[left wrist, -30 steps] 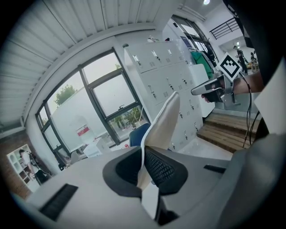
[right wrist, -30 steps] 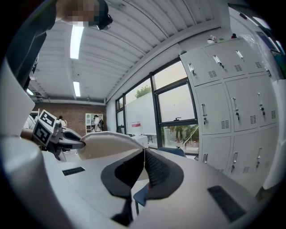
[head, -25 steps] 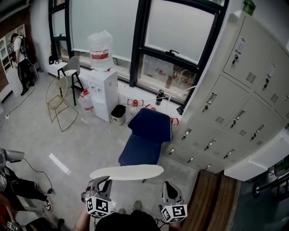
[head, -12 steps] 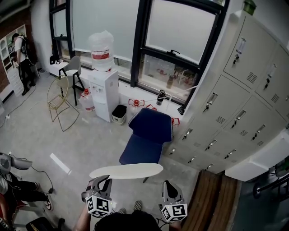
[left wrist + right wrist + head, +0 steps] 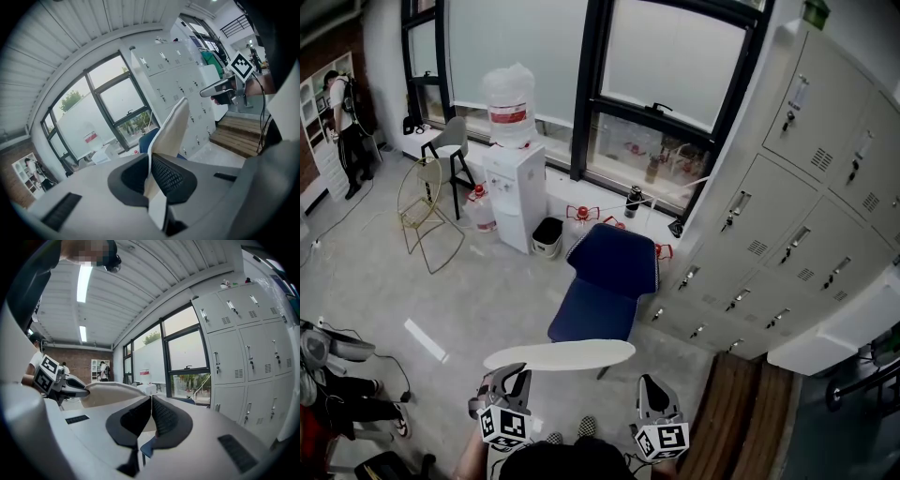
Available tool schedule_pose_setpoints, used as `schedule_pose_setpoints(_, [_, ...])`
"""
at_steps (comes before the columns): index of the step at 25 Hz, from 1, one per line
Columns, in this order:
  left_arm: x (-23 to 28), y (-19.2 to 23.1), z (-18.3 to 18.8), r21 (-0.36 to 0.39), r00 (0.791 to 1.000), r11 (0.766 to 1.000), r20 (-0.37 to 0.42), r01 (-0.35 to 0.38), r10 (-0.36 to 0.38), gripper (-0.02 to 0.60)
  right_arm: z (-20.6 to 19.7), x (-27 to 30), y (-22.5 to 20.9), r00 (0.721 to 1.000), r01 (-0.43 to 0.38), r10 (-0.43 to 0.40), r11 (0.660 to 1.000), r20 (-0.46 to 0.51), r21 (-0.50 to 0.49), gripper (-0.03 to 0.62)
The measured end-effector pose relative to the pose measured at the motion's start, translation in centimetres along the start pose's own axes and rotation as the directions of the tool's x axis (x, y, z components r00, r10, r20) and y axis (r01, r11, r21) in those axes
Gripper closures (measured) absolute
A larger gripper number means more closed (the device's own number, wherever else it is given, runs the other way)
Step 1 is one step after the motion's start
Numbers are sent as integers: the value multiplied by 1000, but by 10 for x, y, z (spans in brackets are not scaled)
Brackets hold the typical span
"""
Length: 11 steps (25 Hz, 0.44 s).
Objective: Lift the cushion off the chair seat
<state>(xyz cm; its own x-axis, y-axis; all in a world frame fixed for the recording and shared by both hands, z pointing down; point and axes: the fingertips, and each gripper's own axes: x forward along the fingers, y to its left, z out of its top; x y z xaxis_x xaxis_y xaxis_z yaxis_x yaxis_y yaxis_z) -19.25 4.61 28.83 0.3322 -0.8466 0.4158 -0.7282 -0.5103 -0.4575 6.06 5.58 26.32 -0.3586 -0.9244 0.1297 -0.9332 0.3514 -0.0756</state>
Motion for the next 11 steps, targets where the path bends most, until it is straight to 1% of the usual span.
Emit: schedule_pose_setpoints(11, [-1, -3, -1, 0, 1000, 1000, 1, 1, -1, 551, -5, -1, -1, 1000, 0, 0, 1000, -6, 2, 566])
